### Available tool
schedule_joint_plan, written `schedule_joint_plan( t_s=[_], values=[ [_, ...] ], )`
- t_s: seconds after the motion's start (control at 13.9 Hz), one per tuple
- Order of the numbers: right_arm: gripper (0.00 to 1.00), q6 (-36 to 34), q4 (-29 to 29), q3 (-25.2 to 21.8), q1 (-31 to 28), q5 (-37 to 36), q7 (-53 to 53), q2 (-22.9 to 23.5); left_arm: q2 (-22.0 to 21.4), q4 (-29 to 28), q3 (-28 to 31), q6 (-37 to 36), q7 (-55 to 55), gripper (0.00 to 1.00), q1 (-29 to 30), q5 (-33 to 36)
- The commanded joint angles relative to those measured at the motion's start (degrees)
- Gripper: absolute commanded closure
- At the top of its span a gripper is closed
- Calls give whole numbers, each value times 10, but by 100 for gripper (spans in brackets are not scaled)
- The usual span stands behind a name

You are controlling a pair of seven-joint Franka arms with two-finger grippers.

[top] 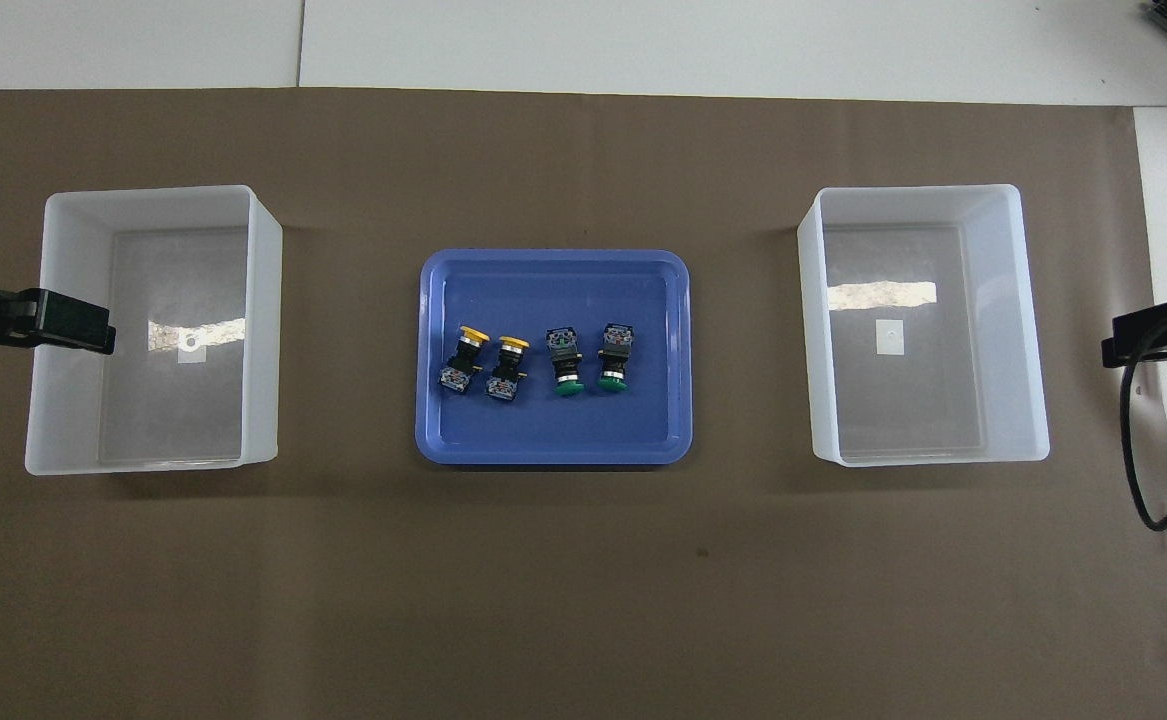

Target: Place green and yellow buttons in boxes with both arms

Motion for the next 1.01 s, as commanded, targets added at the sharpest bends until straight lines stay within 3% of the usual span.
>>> schedule_joint_plan(
  t_s=[0.0, 0.94],
  values=[
    [0, -11, 2, 2, -6, 4, -16, -2, -11, -13, 3, 2, -7, 0, -6, 1],
    [0, -11, -10, 1, -5, 8, -21, -7, -15, -24, -9, 27, -4, 0, -22, 0]
  ],
)
